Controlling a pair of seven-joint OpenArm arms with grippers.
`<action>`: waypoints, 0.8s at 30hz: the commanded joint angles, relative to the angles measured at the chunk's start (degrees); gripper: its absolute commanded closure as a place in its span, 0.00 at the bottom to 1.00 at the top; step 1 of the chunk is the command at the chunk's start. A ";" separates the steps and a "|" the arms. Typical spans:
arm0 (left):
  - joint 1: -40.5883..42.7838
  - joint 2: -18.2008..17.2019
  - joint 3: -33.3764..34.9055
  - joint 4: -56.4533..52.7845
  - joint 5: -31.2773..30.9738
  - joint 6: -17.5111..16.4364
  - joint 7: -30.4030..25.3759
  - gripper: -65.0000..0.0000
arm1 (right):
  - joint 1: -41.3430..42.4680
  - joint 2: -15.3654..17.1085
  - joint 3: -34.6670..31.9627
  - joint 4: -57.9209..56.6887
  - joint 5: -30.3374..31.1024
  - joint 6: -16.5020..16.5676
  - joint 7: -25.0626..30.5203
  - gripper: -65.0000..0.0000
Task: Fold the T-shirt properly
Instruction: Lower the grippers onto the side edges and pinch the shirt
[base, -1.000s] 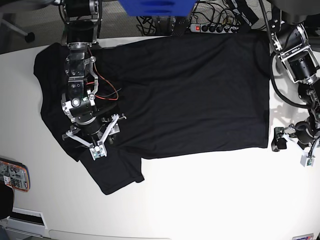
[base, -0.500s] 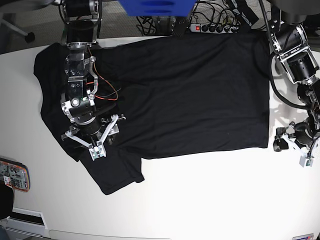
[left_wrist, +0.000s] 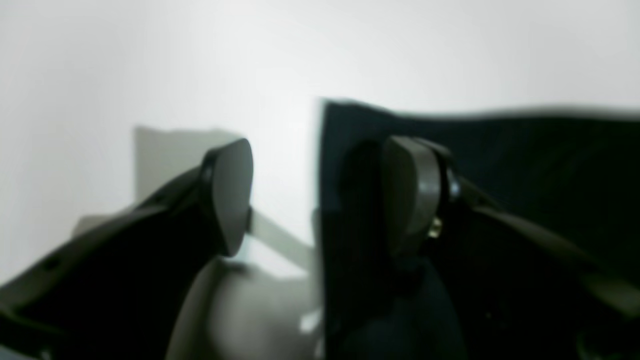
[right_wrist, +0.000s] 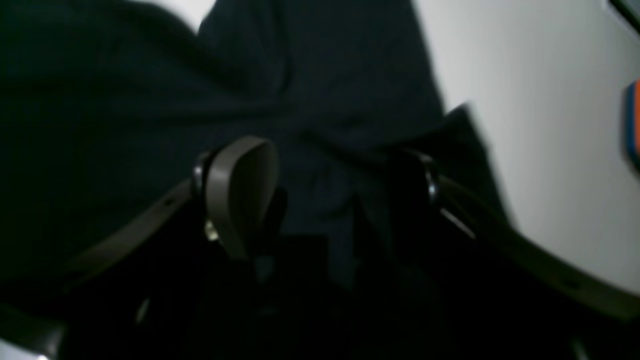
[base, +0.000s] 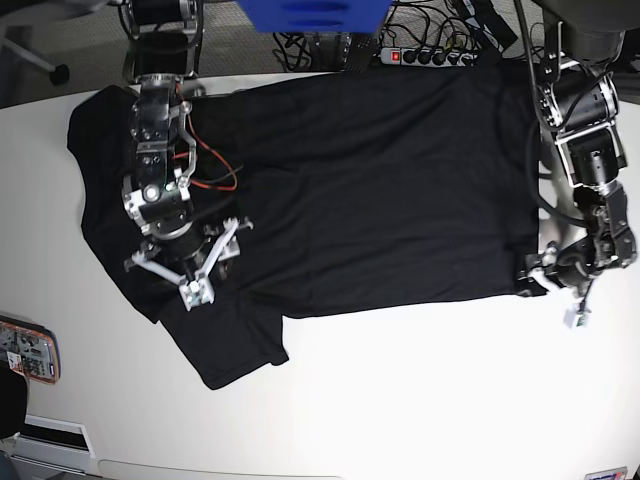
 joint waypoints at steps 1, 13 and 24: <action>-1.52 -1.33 0.39 -0.41 -0.59 -0.15 -0.91 0.43 | 1.47 0.38 0.20 1.37 0.04 -0.29 1.68 0.43; 0.15 0.25 0.83 -2.16 -0.77 -0.15 -0.73 0.43 | 1.38 0.29 0.12 1.46 0.04 -0.29 1.68 0.43; 1.73 3.06 1.00 -2.25 -0.59 -0.15 0.67 0.44 | 1.38 0.29 0.20 2.25 0.04 -0.29 1.59 0.43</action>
